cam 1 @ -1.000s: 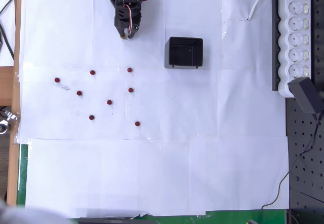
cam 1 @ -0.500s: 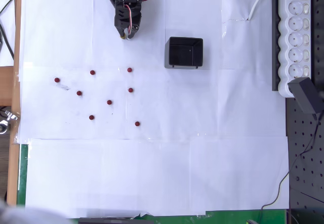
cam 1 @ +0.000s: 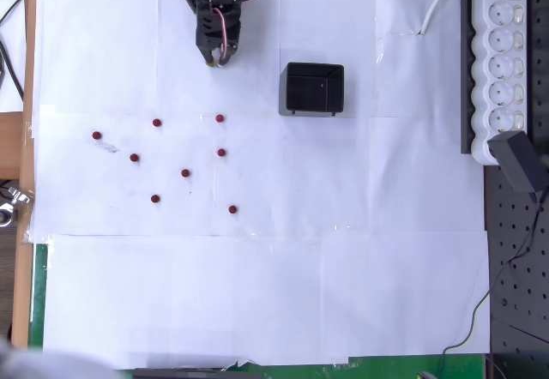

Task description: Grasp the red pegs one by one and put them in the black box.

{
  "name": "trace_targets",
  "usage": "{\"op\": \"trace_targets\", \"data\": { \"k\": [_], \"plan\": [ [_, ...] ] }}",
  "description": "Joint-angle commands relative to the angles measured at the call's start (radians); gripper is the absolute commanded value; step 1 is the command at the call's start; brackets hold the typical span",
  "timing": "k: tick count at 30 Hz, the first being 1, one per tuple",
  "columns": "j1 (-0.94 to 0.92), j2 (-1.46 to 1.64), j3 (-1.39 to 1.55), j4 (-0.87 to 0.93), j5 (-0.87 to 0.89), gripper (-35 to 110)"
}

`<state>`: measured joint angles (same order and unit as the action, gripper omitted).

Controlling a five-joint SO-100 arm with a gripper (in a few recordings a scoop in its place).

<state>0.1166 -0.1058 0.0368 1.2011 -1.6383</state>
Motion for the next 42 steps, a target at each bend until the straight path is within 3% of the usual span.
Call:
{"op": "trace_targets", "data": {
  "k": [1, 14, 42],
  "plan": [
    [0.025, 0.087, -0.011, -0.084, 0.055, 4],
    [-0.064, 0.466, -0.009, -0.528, 0.238, 8],
    [-0.075, 1.040, 0.003, -1.310, 0.281, 16]
  ]
}}
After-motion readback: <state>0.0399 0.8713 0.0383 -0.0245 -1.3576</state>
